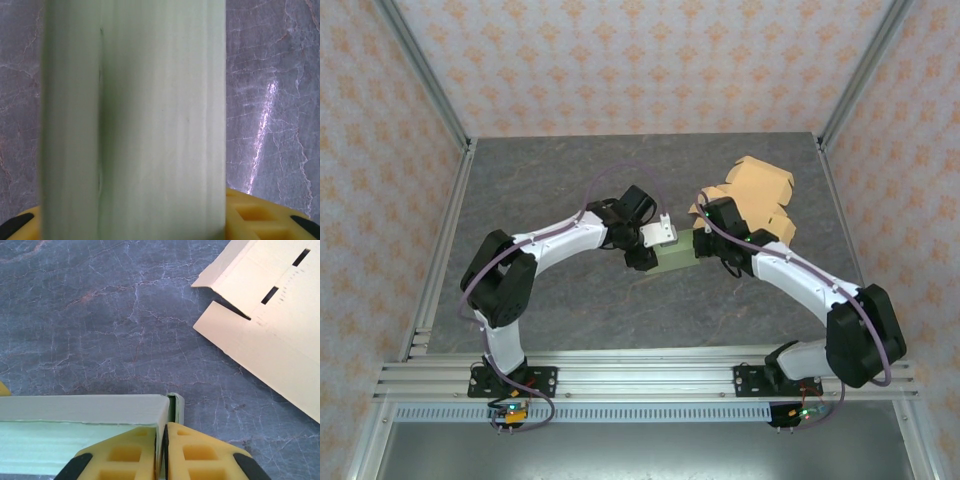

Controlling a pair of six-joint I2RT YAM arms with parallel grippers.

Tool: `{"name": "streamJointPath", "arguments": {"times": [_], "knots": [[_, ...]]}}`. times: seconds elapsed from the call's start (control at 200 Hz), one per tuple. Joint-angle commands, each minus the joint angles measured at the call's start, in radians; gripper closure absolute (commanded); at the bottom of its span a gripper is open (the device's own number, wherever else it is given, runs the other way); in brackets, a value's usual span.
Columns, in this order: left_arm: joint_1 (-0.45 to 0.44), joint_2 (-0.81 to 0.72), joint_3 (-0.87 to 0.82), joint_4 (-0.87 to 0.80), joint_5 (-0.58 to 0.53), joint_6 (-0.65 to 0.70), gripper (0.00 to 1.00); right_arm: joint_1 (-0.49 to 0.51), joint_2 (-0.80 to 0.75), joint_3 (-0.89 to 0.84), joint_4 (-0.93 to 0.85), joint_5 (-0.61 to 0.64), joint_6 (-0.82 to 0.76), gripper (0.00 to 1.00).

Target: Fold the paper box

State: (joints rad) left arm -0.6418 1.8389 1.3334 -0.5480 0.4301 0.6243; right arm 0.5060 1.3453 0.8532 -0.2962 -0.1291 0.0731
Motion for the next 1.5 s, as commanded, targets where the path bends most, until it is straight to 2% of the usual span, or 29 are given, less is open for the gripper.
{"name": "streamJointPath", "arguments": {"times": [0.0, 0.11, 0.541, 0.836, 1.066, 1.291, 1.497], "knots": [[-0.007, -0.024, -0.02, 0.013, -0.047, 0.017, 0.53, 0.003, -0.018, -0.037, -0.016, -0.014, -0.027, 0.87], [-0.008, -0.026, -0.021, 0.011, -0.051, 0.019, 0.53, -0.007, -0.044, -0.026, -0.03, -0.015, -0.022, 0.86], [-0.008, -0.016, -0.01, 0.002, -0.05, 0.022, 0.55, -0.035, -0.051, 0.013, -0.044, -0.126, 0.033, 0.61], [-0.009, -0.016, -0.003, -0.001, -0.031, 0.03, 0.56, -0.048, -0.056, 0.08, -0.13, -0.098, 0.014, 0.5], [-0.009, -0.014, 0.01, -0.014, -0.023, 0.032, 0.56, -0.092, -0.019, 0.102, -0.157, -0.183, -0.034, 0.56], [-0.01, 0.002, 0.029, -0.026, -0.025, 0.026, 0.57, -0.094, 0.016, 0.124, -0.136, -0.256, -0.079, 0.72], [-0.014, 0.017, 0.055, -0.05, -0.026, 0.033, 0.57, -0.093, 0.039, 0.155, -0.171, -0.244, -0.094, 0.86]]}}
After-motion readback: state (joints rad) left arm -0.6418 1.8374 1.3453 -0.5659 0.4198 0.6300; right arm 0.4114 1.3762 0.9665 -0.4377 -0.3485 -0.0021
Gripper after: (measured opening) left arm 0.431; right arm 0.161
